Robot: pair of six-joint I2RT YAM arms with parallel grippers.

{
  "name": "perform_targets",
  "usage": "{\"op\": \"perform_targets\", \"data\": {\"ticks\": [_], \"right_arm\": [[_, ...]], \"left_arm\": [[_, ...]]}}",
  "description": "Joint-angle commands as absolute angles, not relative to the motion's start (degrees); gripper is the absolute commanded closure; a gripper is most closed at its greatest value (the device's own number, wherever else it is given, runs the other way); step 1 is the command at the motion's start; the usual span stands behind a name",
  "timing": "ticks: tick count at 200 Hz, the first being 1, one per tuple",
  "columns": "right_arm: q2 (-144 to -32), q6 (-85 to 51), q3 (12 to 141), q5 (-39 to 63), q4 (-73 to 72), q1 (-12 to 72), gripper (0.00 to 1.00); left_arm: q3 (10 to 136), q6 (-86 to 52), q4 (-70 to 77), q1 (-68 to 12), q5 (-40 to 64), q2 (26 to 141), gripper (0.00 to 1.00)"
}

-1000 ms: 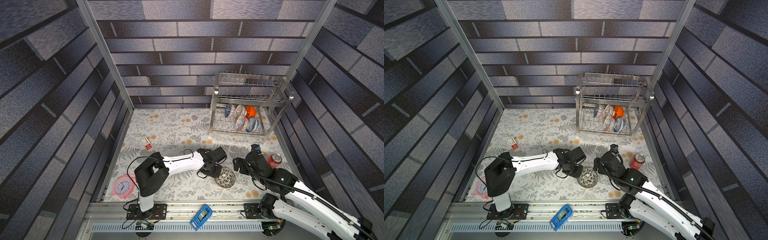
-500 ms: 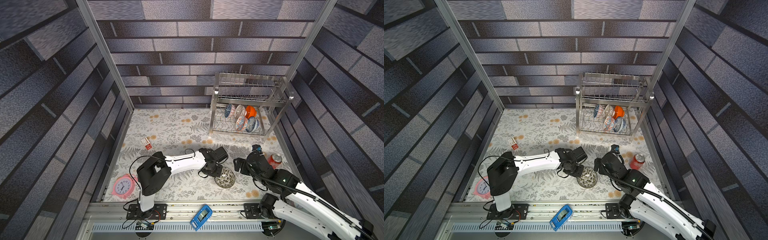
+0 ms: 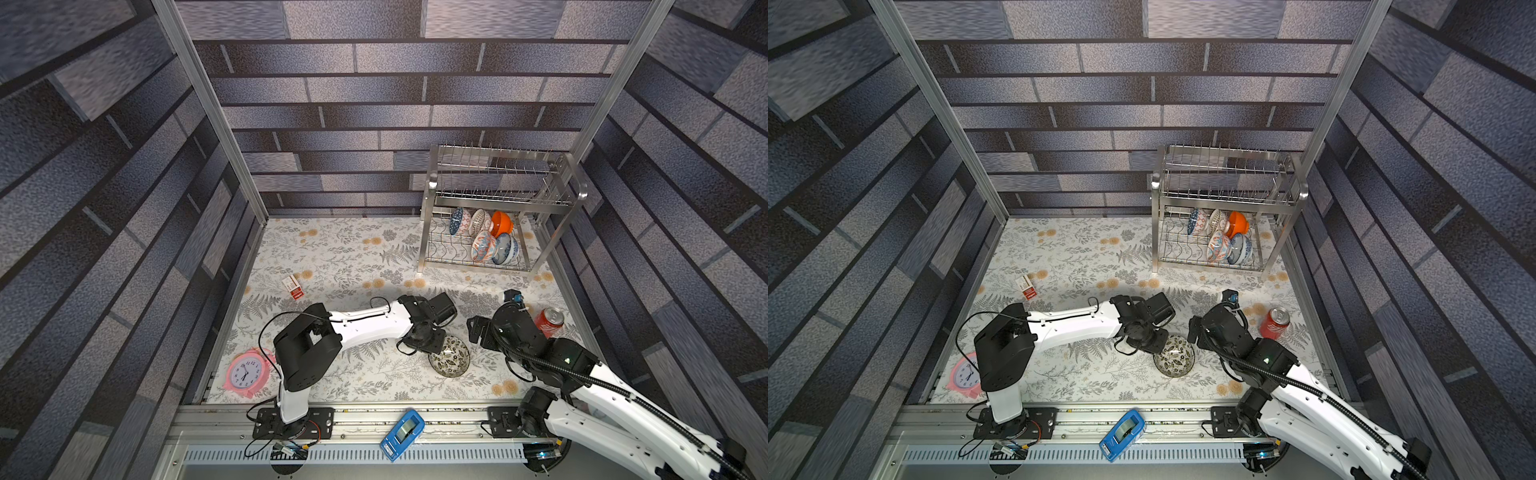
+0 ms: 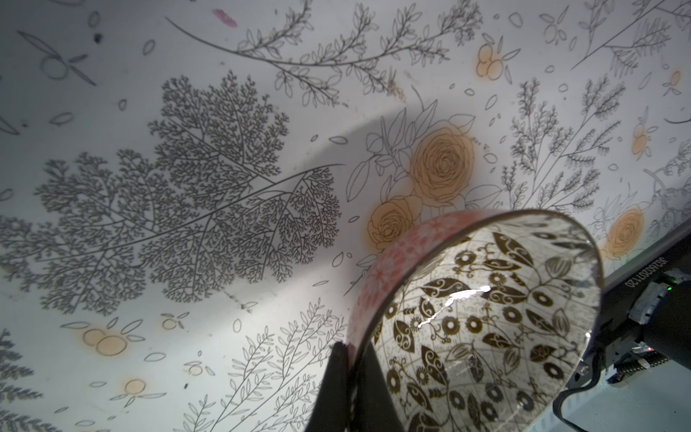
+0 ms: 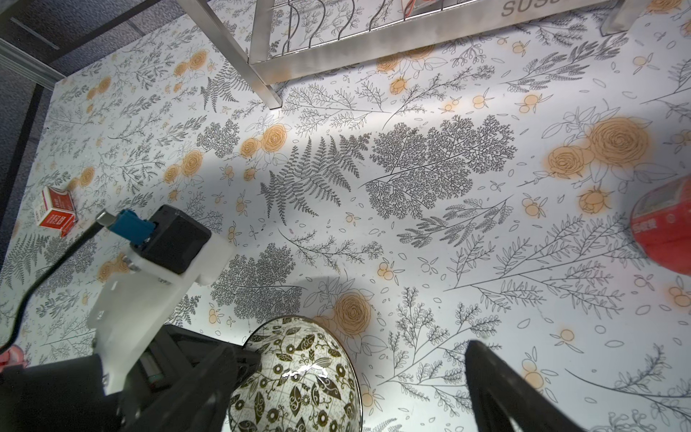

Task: Load bowls into a dish rack
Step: Pick up the bowl from the bottom-center of the table.

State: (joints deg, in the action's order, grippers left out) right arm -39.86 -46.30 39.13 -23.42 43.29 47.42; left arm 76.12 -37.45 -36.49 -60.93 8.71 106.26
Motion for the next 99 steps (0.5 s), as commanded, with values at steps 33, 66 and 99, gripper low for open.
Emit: {"op": "perform_targets", "data": {"ticks": [33,66,99], "right_arm": [[-41.8,-46.8,39.1,-22.8,44.2,47.9,0.04],[-43.4,-45.9,39.6,-21.9,43.0,47.9,0.04],[-45.4,-45.3,40.2,-20.6,41.9,47.9,0.04]], "left_arm": [[77.0,-38.9,-37.7,-60.3,6.4,102.7,1.00],[74.5,-41.0,-35.2,-59.4,6.8,99.8,1.00],[71.7,-43.0,-33.4,-58.2,6.7,96.8,1.00]]}}
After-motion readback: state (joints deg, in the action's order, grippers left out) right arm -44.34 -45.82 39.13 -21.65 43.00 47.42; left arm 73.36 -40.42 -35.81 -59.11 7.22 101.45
